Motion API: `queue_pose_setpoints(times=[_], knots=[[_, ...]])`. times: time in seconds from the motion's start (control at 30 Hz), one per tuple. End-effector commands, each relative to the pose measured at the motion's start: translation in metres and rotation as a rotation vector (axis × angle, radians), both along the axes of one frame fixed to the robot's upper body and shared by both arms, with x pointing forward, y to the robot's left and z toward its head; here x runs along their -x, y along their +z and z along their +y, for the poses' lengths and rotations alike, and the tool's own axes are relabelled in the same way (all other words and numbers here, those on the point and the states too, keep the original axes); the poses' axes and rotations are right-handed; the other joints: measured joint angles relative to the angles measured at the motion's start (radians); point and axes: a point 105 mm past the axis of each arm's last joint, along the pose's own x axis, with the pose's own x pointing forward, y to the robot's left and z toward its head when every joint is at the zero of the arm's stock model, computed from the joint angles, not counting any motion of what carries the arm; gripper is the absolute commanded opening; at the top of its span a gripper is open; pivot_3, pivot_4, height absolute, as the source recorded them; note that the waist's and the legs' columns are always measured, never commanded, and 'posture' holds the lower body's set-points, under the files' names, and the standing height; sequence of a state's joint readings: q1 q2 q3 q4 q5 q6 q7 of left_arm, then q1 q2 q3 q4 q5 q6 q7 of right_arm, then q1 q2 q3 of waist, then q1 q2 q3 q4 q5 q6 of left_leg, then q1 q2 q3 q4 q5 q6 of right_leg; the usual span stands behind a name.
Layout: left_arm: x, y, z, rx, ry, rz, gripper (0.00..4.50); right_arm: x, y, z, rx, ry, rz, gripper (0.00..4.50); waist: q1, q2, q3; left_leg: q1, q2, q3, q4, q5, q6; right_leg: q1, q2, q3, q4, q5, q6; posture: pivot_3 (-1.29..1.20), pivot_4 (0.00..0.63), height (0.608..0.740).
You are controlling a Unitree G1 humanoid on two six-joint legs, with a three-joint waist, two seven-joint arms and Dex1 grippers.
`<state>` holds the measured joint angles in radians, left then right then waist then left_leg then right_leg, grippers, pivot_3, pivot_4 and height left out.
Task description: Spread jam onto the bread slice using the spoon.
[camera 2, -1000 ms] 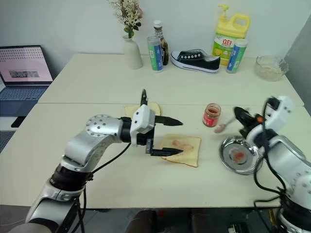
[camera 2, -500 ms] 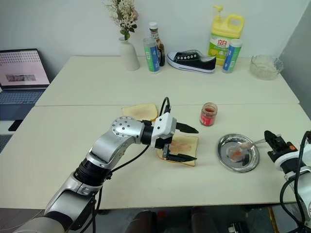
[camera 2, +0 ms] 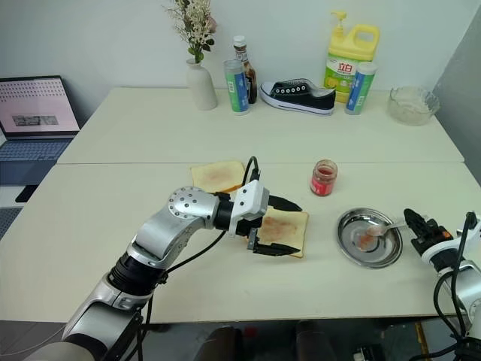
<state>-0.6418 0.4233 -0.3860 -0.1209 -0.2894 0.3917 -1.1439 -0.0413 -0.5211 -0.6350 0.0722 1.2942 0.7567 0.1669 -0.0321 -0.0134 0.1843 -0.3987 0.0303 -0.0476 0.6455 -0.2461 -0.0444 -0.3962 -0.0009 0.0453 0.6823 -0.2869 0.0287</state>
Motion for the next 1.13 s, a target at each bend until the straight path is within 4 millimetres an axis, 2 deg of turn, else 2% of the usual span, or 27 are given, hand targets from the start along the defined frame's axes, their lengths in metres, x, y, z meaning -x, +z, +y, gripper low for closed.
queue_pose_setpoints(times=[0.03,0.27,0.3,0.5,0.57,0.67,0.73,0.8,0.87,0.9,1.0,1.07,1.13], knots=[[0.003,0.014,0.0,0.036,0.002,-0.048,4.5,-0.004,0.009,0.0,0.012,0.016,-0.036,1.74,0.0,0.0,0.0,0.0,0.0,0.0,0.0,0.0,0.0,0.0,0.0,0.0,0.0,0.0,0.0,0.0,0.15,0.74],[0.004,0.013,0.004,0.036,0.021,-0.046,4.5,-0.006,0.013,-0.005,0.012,0.01,-0.041,4.3,0.0,0.0,0.0,0.0,0.0,0.0,0.0,0.0,0.0,0.0,0.0,0.0,0.0,0.0,0.0,0.0,0.15,0.74],[0.003,0.013,0.004,0.036,0.024,-0.046,4.5,-0.005,0.014,-0.007,0.015,0.007,-0.041,4.45,0.0,0.0,0.0,0.0,0.0,0.0,0.0,0.0,0.0,0.0,0.0,0.0,0.0,0.0,0.0,0.0,0.15,0.74],[0.0,0.013,0.012,0.025,0.053,-0.053,4.5,0.007,0.02,-0.026,0.112,-0.009,-0.004,4.45,0.001,0.0,0.0,0.0,0.0,0.0,0.0,0.0,0.0,0.0,0.0,0.0,0.0,0.0,0.0,0.0,0.15,0.74],[-0.008,0.017,0.028,0.019,0.106,-0.042,4.5,0.015,0.032,-0.036,0.329,0.029,0.043,4.45,0.001,0.002,0.0,0.0,0.0,0.0,0.0,0.0,0.0,0.0,0.0,0.0,0.0,0.0,0.0,0.0,0.15,0.74],[-0.015,0.021,0.044,0.018,0.158,-0.022,4.5,0.019,0.044,-0.036,0.518,0.098,0.071,4.45,-0.004,0.003,0.0,0.001,-0.001,0.001,0.0,0.0,0.0,0.0,-0.001,0.0,-0.001,0.0,0.0,0.0,0.15,0.74],[-0.027,0.023,0.076,-0.024,0.255,-0.014,4.5,0.018,0.075,-0.01,0.697,0.257,0.009,4.45,-0.01,0.003,0.0,0.001,0.0,0.0,0.0,0.0,0.0,0.001,0.0,0.0,-0.001,-0.003,0.004,0.0,0.15,0.74],[-0.031,0.024,0.096,-0.049,0.305,-0.012,4.5,0.019,0.09,0.01,0.798,0.372,-0.028,4.45,-0.019,0.004,0.0,0.003,0.0,0.001,0.0,0.0,0.0,0.001,0.001,0.001,0.0,-0.003,0.005,0.0,0.15,0.74],[-0.033,0.026,0.118,-0.079,0.356,-0.004,4.5,0.026,0.103,0.05,0.889,0.58,-0.089,4.45,-0.021,0.003,0.0,0.003,0.001,-0.001,0.0,0.0,0.0,0.002,0.002,-0.001,0.0,-0.003,0.005,0.0,0.15,0.74],[-0.033,0.028,0.13,-0.096,0.382,0.005,4.5,0.033,0.104,0.073,0.925,0.705,-0.117,4.45,-0.021,0.003,0.0,0.003,0.002,-0.001,-0.001,0.0,0.0,0.002,0.002,-0.001,0.0,-0.003,0.005,0.0,0.15,0.74],[-0.029,0.029,0.148,-0.125,0.412,0.019,4.5,0.051,0.099,0.111,0.951,0.917,-0.149,4.45,-0.013,-0.001,0.002,0.002,0.002,-0.003,-0.001,0.0,0.0,0.002,0.002,-0.003,-0.002,-0.003,0.005,0.0,0.15,0.74],[-0.025,0.03,0.156,-0.142,0.425,0.022,4.5,0.058,0.094,0.128,0.964,1.001,-0.17,4.45,-0.001,-0.002,0.002,0.0,0.001,-0.003,0.0,0.0,0.0,0.002,0.0,-0.003,-0.003,-0.003,0.005,0.0,0.15,0.74],[-0.022,0.031,0.159,-0.146,0.431,0.016,4.5,0.057,0.092,0.135,0.976,1.018,-0.183,4.45,0.003,-0.003,0.003,0.0,0.0,-0.002,0.001,0.0,0.0,0.002,-0.002,-0.003,-0.003,-0.003,0.005,0.0,0.15,0.74]])
